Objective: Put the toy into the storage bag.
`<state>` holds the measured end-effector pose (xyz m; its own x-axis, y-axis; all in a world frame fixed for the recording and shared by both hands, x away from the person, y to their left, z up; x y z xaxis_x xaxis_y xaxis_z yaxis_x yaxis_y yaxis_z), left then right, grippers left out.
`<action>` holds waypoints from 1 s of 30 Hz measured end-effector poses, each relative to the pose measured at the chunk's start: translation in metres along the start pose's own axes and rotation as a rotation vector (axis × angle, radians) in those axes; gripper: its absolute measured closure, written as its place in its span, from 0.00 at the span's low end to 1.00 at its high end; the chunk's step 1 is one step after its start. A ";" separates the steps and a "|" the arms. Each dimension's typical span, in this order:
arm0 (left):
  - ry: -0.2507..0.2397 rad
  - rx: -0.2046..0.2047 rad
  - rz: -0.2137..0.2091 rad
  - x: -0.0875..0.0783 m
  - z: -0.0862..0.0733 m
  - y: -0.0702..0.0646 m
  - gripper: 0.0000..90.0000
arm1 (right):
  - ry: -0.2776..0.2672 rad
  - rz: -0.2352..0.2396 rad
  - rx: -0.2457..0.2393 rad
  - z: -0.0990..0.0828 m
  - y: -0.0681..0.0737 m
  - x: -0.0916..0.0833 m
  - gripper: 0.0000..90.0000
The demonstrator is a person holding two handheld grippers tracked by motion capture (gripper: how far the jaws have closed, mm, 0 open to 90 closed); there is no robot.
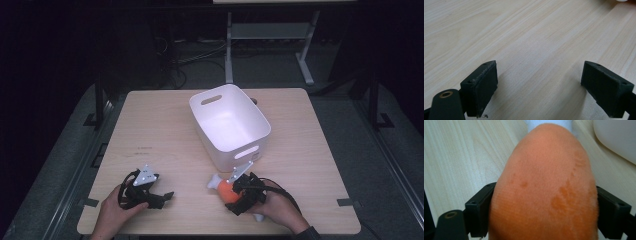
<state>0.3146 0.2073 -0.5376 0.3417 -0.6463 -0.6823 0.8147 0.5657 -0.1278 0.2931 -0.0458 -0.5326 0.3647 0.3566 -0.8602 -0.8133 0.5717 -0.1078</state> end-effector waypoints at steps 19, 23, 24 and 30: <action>0.000 -0.001 0.000 0.000 0.000 0.000 0.14 | -0.005 0.010 -0.015 -0.008 -0.004 -0.014 0.21; 0.000 0.000 0.000 0.000 0.000 0.000 0.14 | -0.006 0.009 -0.020 -0.012 -0.006 -0.017 0.22; 0.000 0.000 0.000 0.000 0.000 0.000 0.14 | -0.003 0.008 -0.018 -0.013 -0.007 -0.018 0.22; 0.000 0.000 0.000 0.000 0.000 0.000 0.14 | -0.005 -0.002 -0.014 -0.023 -0.014 -0.026 0.22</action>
<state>0.3146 0.2073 -0.5376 0.3417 -0.6462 -0.6824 0.8145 0.5658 -0.1278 0.2847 -0.0799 -0.5202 0.3685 0.3594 -0.8574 -0.8189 0.5620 -0.1164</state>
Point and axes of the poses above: each handheld gripper's, and its own axes: x roughly forward along the jaws, z roughly out of its top, y roughly to its left, the point moved 9 cm from there along x, roughly forward along the jaws, and after that the axes turned 11 degrees about -z, right-handed, at the moved point
